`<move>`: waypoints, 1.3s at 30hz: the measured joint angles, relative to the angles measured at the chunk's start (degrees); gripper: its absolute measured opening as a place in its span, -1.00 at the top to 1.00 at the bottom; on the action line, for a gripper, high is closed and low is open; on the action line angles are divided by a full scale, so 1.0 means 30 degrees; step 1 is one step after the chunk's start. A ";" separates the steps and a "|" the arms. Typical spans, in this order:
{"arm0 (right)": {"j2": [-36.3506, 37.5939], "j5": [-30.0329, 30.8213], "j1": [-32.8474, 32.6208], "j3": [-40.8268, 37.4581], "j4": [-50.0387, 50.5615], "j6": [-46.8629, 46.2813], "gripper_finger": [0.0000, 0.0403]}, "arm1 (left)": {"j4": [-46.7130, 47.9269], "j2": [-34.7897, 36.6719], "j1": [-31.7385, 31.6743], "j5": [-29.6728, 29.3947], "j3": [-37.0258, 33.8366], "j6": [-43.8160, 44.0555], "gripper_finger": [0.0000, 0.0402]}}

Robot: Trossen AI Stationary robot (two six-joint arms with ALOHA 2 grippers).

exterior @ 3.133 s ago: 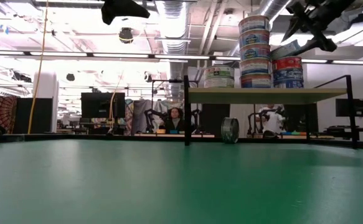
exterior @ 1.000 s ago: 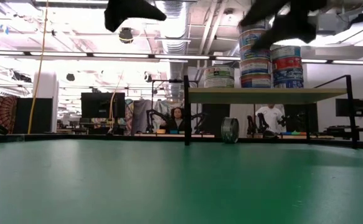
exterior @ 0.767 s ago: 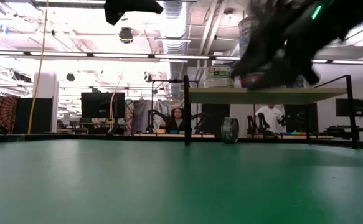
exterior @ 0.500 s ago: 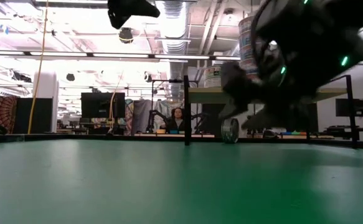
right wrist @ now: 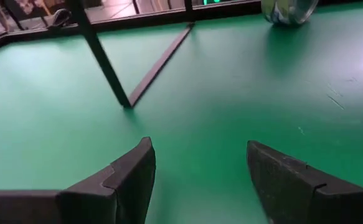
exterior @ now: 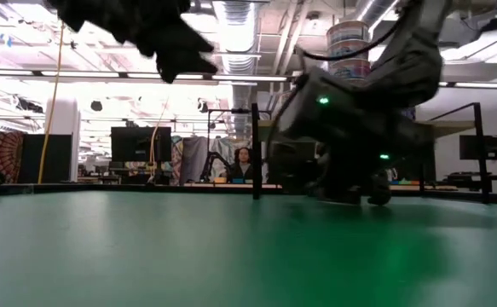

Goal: Stack canned seafood by type on shelf
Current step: Move the shelf to the center of the table

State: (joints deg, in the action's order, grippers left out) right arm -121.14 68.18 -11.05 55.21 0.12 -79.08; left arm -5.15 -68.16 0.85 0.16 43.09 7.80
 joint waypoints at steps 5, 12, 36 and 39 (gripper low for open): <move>-0.0055 0.0210 0.1302 0.0367 0.0322 0.2211 -0.37 | -0.1948 0.0118 -0.0480 -0.1059 -0.2077 -0.0756 -0.03; -0.1201 0.1982 0.3017 0.0450 0.1159 0.2563 -0.37 | -0.6228 0.0118 -0.1156 -0.2150 -0.4729 -0.2037 -0.03; -0.3579 0.7334 0.6146 0.1381 -0.0932 0.6447 -0.37 | -0.7670 0.0117 -0.2444 -0.2395 -0.5719 -0.6484 -0.02; -0.3623 0.7309 0.6625 0.1519 -0.0996 0.6519 -0.37 | -0.7677 0.0117 -0.2440 -0.2356 -0.5719 -0.6821 -0.02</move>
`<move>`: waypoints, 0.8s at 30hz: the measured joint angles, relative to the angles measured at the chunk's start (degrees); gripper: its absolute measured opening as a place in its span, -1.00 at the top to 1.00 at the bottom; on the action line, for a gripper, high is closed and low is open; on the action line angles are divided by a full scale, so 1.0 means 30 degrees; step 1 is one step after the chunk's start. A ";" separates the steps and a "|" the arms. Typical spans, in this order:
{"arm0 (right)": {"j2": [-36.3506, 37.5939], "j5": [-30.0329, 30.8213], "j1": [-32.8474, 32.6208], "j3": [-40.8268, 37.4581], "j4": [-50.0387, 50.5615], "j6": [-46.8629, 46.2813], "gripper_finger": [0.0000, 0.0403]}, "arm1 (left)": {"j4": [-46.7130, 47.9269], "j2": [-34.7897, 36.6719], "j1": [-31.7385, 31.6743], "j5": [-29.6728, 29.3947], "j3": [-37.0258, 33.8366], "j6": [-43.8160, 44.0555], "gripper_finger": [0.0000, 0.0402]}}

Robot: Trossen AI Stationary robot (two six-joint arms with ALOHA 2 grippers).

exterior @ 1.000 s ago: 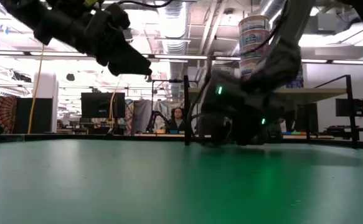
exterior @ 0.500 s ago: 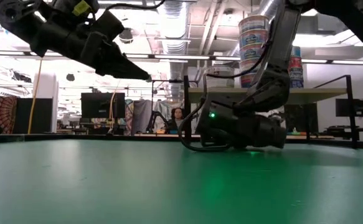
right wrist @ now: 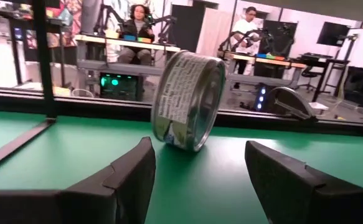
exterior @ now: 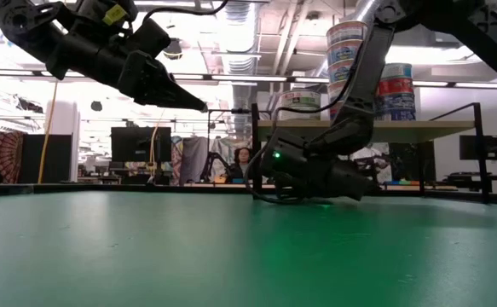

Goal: Stack canned seafood by type on shelf
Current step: Move the shelf to the center of the table

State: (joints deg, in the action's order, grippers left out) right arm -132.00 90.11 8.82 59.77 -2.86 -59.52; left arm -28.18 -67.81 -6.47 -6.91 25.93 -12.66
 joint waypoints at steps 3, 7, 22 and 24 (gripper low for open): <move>0.0000 -0.0017 0.0467 0.0000 0.0172 0.0320 -0.37 | 0.0000 0.0000 -0.0004 0.0027 0.0000 -0.0144 -0.02; 0.0007 -0.0024 0.1067 0.0000 0.0351 0.0298 -0.37 | 0.0000 0.0000 -0.0004 0.0031 0.0000 -0.0425 -0.02; 0.0000 0.0034 0.1332 0.0233 -0.0091 0.0958 -0.37 | 0.0007 0.0000 -0.0004 0.0020 0.0000 -0.0453 -0.02; 0.0000 0.0027 0.1209 0.0233 -0.0091 0.0937 -0.37 | 0.0007 0.0000 -0.0004 0.0020 0.0000 -0.0453 -0.02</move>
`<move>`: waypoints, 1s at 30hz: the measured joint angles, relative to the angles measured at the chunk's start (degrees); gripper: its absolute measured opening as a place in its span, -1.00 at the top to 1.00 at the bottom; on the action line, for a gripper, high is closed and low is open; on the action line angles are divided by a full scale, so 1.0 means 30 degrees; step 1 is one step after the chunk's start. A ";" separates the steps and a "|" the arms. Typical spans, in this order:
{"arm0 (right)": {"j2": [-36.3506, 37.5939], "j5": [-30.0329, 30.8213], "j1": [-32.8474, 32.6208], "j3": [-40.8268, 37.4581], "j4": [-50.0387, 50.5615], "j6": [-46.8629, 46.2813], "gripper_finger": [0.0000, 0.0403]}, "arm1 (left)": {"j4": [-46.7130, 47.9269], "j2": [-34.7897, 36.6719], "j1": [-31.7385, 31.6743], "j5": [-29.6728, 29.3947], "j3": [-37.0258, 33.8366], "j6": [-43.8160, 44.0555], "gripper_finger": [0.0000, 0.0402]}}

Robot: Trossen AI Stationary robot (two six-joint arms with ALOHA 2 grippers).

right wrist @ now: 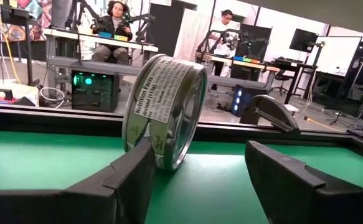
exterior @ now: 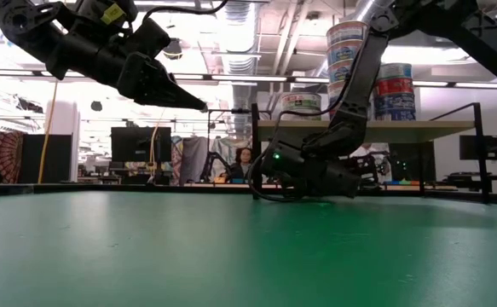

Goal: Stack canned seafood by type on shelf
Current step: Move the shelf to the center of the table

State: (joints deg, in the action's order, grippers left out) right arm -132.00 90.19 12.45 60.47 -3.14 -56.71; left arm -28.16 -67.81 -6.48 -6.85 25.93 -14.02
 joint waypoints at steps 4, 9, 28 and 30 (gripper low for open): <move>0.0000 -0.0288 -0.1017 0.0007 -0.0004 0.0035 -0.37 | 0.0015 0.0000 -0.0135 0.0110 0.0000 0.0075 -0.02; 0.0007 -0.0243 -0.2995 0.0029 0.0321 -0.0110 -0.37 | 0.0164 0.0000 -0.1076 0.0376 0.0000 0.1226 -0.02; 0.7635 -0.6981 -1.2417 0.1946 0.2999 0.4329 -0.37 | 0.6390 -0.5526 -1.0538 0.1572 0.8947 0.3586 -0.02; 0.8277 -0.7387 -1.2964 0.2609 0.2785 0.6349 -0.37 | 0.5441 -0.7204 -1.1400 0.0683 1.0235 0.3161 -0.02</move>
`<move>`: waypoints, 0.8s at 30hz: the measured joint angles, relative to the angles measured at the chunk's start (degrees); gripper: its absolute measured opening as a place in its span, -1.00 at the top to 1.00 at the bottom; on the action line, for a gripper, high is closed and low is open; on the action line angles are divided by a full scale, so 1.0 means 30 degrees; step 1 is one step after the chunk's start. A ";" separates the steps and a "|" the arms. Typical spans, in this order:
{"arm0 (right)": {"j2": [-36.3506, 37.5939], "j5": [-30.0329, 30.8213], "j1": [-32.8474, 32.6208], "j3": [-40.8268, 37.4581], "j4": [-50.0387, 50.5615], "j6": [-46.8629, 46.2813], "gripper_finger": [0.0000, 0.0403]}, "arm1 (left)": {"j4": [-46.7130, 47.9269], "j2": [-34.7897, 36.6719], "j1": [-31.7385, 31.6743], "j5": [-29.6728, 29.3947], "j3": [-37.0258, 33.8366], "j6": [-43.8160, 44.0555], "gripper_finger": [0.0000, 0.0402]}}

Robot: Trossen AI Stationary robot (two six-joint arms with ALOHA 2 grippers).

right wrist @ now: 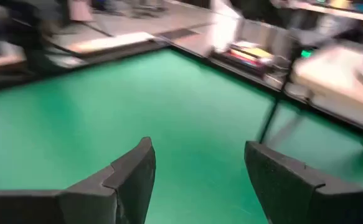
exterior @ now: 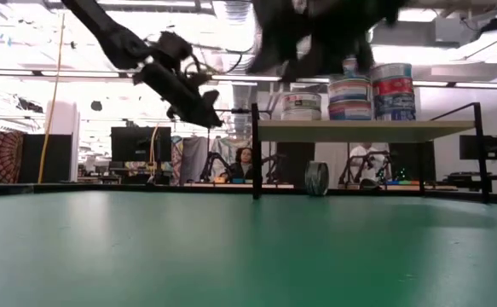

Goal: Stack canned seafood by type on shelf
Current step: Move the shelf to the center of the table

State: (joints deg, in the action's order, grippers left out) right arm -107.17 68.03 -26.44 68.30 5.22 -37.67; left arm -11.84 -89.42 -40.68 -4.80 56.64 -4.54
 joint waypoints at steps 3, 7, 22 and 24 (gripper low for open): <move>0.0502 -0.0577 -0.0476 0.0669 -0.0042 0.0648 -0.37 | -0.0198 -0.2595 -0.1255 0.0628 0.1915 -0.0369 -0.02; 0.1259 -0.1116 -0.0384 0.0771 0.0166 -0.0364 -0.37 | -0.0156 -0.5928 -0.2945 0.4937 0.4945 -0.1249 -0.02; 0.3467 -0.1793 0.1567 0.0807 0.0647 -0.1807 -0.37 | 0.3211 -1.3493 -0.4770 1.3732 1.5351 -0.1901 -0.02; 0.3850 -0.1782 0.1639 0.0807 0.0644 -0.1812 -0.37 | 0.3161 -1.3360 -0.4488 1.4048 1.5412 -0.2606 -0.02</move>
State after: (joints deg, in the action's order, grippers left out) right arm -95.62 62.69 -21.53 70.72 7.15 -43.10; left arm -2.36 -129.50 -54.14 37.34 102.87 -12.36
